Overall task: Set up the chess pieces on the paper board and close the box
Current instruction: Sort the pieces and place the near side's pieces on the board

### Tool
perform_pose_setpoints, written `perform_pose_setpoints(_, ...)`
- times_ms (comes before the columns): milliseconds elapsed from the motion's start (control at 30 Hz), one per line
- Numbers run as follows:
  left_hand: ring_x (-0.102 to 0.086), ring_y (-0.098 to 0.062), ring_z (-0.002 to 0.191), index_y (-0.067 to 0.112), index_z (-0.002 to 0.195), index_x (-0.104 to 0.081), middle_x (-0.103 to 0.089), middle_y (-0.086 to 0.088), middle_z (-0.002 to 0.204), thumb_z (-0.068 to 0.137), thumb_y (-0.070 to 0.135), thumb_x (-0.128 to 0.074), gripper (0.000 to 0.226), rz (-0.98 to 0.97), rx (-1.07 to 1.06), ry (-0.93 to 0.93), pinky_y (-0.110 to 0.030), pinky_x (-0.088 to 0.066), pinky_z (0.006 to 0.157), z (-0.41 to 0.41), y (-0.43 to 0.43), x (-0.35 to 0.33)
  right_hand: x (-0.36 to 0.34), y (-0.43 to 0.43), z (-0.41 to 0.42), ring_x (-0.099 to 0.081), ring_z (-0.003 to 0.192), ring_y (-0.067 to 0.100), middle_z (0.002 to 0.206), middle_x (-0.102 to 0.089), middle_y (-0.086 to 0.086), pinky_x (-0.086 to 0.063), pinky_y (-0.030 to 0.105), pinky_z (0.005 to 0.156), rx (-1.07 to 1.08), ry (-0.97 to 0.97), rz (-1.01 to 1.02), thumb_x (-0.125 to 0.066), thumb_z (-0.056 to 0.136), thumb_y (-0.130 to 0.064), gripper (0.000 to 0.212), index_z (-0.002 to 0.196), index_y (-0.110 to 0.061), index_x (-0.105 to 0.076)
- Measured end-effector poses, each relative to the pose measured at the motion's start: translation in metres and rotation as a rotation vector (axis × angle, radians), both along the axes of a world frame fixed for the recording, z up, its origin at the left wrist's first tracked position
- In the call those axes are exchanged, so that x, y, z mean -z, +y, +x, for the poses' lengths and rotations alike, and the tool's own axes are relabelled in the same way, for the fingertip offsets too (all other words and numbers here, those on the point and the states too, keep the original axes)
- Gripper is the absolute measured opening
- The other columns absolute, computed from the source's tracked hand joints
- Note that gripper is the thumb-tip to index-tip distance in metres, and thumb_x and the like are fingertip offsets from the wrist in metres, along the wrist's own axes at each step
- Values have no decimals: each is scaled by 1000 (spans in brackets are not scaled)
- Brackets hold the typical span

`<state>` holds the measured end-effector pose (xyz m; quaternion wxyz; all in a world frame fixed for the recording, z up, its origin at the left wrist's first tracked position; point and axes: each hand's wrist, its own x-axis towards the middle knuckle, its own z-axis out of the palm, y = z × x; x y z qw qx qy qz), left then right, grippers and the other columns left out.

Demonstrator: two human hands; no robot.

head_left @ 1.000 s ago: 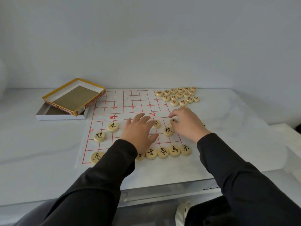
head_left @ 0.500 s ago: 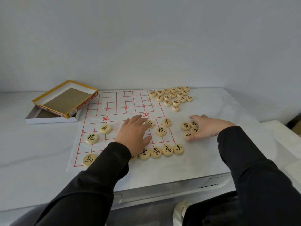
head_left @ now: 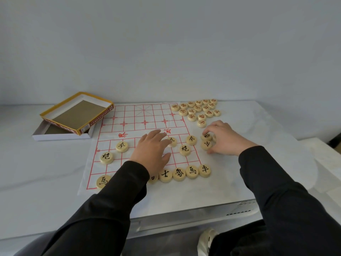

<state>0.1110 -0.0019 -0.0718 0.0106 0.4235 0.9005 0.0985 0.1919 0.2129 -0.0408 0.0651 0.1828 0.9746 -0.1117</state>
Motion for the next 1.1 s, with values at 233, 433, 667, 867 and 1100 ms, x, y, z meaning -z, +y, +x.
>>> perform_pose_setpoints(233, -10, -16, 143, 28, 142, -33, -24, 5, 153, 96, 36, -41, 47, 1, -11, 5, -36, -10, 116, -3, -1, 0, 9, -2, -2, -35, 125, 20, 135, -41, 2, -36, 32, 102, -94, 9, 139, -59, 86, -4, 40, 121, -24, -59)
perform_pose_setpoints(433, -10, -16, 143, 28, 142, -34, -24, 4, 153, 96, 36, -42, 47, -1, -21, -1, -37, -11, 116, -4, -1, 0, 7, -3, -6, -41, 117, 20, 123, -48, 0, -39, 30, 96, -113, 8, 305, -66, 84, -19, 37, 121, -21, -59)
perform_pose_setpoints(667, -12, -18, 142, 26, 140, -36, -26, 3, 152, 96, 34, -42, 46, 13, -128, -34, -38, -14, 115, -17, -18, -13, -8, -24, -16, -56, 90, 14, 99, -59, -3, -43, 22, 73, 54, 164, -64, -76, 75, -20, 32, 103, -19, -60)
perform_pose_setpoints(867, -17, -17, 141, 27, 138, -40, -30, 4, 150, 96, 35, -42, 44, 60, -182, -68, -39, -18, 115, -28, -32, -22, -18, -55, -33, -58, 82, 13, 88, -58, -5, -45, 19, 61, 28, 169, -252, -81, 70, -15, 33, 93, -20, -57)
perform_pose_setpoints(1100, -28, -18, 136, 24, 135, -45, -39, 2, 145, 95, 36, -46, 42, 7, -292, -199, -36, -25, 112, -51, -76, -29, -14, -105, -61, -65, 52, 12, 70, -69, 10, -56, 26, 54, -32, 278, -546, -73, 79, -9, 11, 82, -10, -63)
